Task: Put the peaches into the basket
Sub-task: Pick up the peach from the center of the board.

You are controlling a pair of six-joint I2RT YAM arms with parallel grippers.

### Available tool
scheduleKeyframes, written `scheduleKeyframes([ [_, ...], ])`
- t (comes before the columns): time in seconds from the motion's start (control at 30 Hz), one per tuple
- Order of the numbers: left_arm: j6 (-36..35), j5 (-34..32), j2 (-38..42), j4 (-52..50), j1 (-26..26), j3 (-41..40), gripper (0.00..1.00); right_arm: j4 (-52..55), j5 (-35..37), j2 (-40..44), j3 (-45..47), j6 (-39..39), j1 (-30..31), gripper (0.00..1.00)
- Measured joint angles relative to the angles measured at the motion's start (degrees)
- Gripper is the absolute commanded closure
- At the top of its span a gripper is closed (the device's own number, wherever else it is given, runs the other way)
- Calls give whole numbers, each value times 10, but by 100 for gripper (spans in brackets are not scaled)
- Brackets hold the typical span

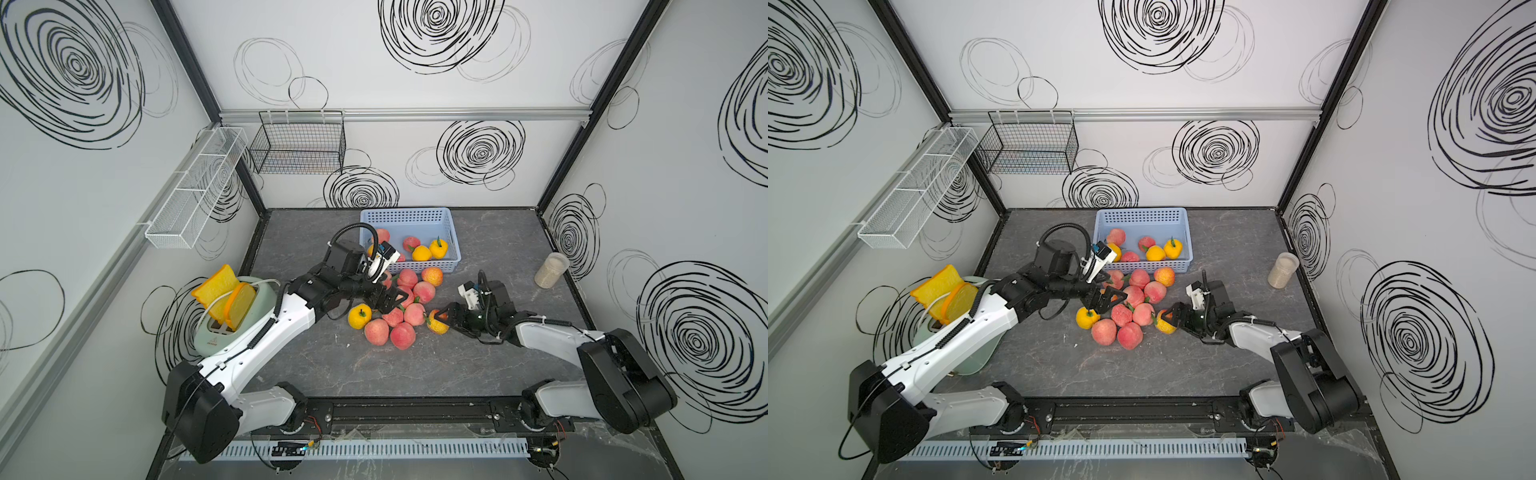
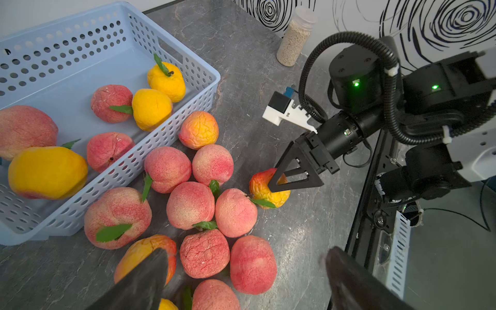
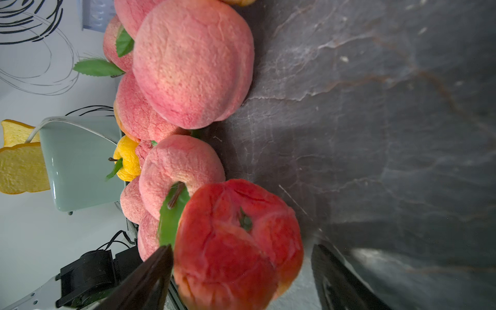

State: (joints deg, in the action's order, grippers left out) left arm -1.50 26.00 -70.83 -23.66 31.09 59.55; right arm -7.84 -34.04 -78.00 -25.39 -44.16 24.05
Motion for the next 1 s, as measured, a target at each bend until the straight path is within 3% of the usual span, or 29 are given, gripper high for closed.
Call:
scheduleKeyframes([
  [0.3, 0, -6, 0, 0, 0, 0, 4, -13, -2, -2, 1, -6, 7, 34],
  [0.63, 0, -11, 0, 0, 0, 0, 4, 41, 13, 58, -16, 10, -23, 42],
  [0.83, 0, -14, 0, 0, 0, 0, 4, 78, 27, 77, -90, 39, -69, 44],
  [1.0, 2, -14, 0, 0, -3, 0, 4, 75, 45, 25, -193, 73, -90, 44],
])
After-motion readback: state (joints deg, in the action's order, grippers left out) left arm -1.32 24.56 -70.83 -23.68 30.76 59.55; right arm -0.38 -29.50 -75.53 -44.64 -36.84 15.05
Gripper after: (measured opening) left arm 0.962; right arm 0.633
